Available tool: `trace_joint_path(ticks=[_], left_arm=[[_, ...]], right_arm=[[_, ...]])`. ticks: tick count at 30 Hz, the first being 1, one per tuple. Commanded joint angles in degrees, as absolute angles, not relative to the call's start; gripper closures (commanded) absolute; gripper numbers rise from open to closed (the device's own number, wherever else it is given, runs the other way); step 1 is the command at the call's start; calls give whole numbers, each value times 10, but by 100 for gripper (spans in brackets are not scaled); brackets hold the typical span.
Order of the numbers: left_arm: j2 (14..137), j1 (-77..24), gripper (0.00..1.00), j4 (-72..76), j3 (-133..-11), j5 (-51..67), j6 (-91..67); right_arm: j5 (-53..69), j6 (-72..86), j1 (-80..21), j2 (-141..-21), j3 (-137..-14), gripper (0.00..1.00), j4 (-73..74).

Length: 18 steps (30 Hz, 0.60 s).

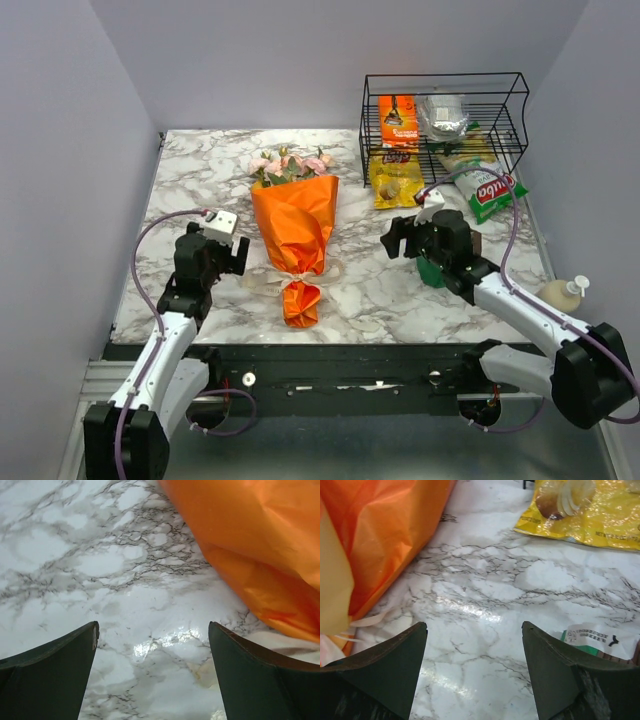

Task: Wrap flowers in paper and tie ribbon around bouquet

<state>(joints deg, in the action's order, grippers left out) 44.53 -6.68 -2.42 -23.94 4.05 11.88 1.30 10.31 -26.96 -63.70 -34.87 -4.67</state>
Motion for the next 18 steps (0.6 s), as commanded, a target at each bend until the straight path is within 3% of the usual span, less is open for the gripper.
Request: trace_joint_path(ticks=[1,7,18], left_arm=[[411,-49,1,144,-165,-47,-82],[360,-40,1,220,-63,-7,-96],[347,-35,1,171,-62,-44,-120]], right_arm=[[-39,91,-255,-615,-299,15,-152],[-53,98,-244,-577,-226,13,-231],[-54,103,-243,-558,-210,13,-243]])
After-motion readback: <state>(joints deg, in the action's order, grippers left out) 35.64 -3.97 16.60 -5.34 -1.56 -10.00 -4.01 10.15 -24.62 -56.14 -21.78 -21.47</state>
